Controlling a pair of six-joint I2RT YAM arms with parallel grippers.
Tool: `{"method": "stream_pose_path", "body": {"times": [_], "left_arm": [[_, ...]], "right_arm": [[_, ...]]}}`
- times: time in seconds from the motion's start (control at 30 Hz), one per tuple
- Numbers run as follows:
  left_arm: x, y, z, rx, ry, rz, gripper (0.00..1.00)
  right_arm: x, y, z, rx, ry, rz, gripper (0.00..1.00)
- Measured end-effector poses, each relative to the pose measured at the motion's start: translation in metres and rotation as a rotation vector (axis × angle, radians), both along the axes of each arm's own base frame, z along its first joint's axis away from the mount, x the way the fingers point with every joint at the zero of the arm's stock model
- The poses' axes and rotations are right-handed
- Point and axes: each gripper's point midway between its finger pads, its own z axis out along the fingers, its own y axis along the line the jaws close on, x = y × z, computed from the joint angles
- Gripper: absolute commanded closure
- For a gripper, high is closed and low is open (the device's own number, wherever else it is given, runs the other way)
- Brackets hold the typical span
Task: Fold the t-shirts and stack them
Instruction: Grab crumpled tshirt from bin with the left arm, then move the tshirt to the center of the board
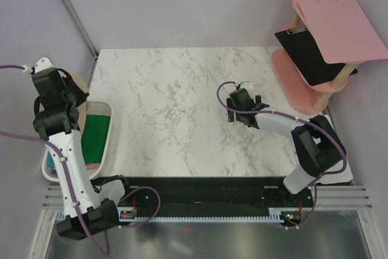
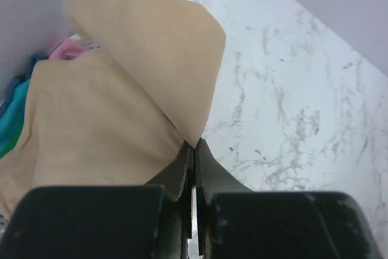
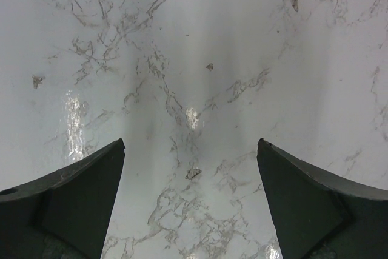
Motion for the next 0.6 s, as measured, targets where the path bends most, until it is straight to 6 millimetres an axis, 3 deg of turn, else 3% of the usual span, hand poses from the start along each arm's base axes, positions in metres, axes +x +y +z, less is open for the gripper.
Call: {"method": "stream_pose_path", "body": {"times": [0.1,0.23,0.4,0.5,0.6], "left_arm": [[0.004,-0.023,0.024,-0.031,-0.075,-0.107,0.98],[0.014,-0.064,0.031,-0.09,-0.096,-0.275,0.98],[0.031,-0.159,0.026,-0.146,-0.045,-0.592,0.98],[0.032,-0.224,0.013,-0.163,0.017,-0.782,0.98],[0.028,-0.272,-0.007,-0.155,0.094,-0.902,0.98]], "right_arm": [[0.0,-0.004,0.001,-0.008,-0.001,-0.017,0.02],[0.003,-0.01,0.004,-0.012,-0.01,-0.047,0.02],[0.003,-0.017,0.014,-0.006,-0.028,-0.077,0.02],[0.003,-0.022,0.022,-0.009,-0.044,-0.094,0.02],[0.003,-0.028,0.03,-0.012,-0.06,-0.11,0.02]]}}
